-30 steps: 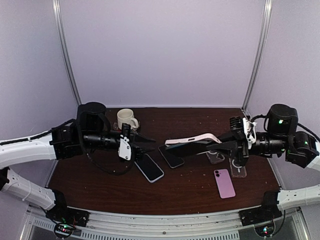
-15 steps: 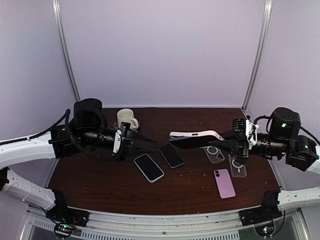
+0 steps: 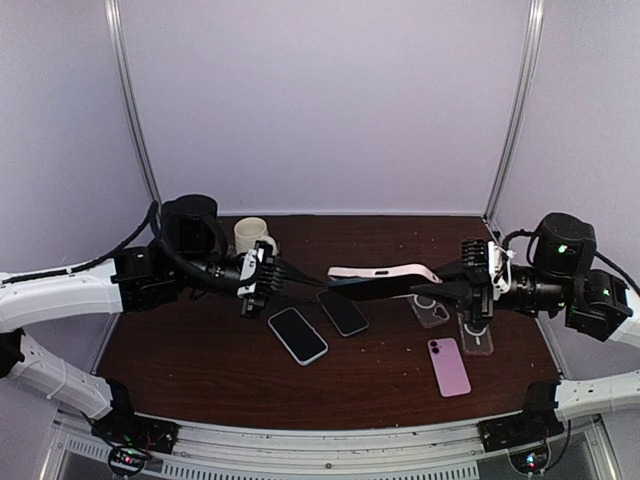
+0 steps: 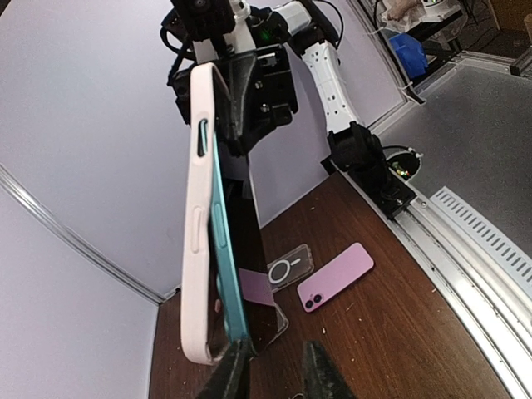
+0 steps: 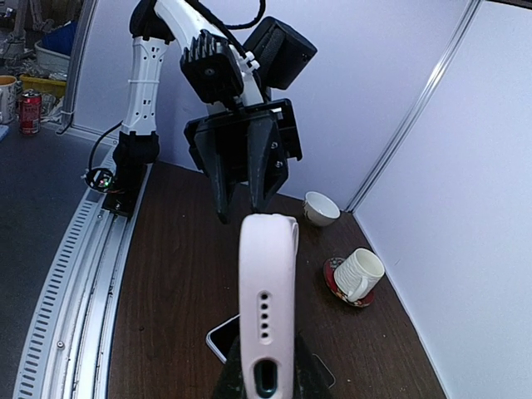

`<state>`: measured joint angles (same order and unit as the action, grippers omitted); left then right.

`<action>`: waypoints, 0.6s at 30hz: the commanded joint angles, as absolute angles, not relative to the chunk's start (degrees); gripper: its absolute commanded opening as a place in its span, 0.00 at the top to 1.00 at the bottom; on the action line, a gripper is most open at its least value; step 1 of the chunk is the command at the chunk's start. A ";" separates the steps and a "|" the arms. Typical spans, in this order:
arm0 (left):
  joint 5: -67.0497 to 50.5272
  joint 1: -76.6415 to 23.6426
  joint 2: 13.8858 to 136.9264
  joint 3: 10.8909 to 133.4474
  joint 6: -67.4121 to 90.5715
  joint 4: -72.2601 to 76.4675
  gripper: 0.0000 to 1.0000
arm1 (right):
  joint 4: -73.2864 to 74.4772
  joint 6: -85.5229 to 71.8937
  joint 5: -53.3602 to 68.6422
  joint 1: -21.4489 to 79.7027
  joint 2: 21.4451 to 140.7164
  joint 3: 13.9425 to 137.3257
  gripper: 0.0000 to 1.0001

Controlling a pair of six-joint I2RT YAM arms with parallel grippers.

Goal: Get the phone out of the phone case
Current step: Pass from the right arm to the left

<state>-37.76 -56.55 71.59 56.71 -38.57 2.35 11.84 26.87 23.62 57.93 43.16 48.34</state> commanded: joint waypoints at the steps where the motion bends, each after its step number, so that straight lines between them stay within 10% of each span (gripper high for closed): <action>1: -38.13 -56.29 72.30 58.62 -36.47 5.44 0.76 | 5.83 27.01 25.83 58.73 42.82 50.00 1.00; 18: -39.58 -56.34 73.82 59.27 -35.50 4.04 0.70 | 3.47 25.42 30.19 60.80 45.61 51.65 1.00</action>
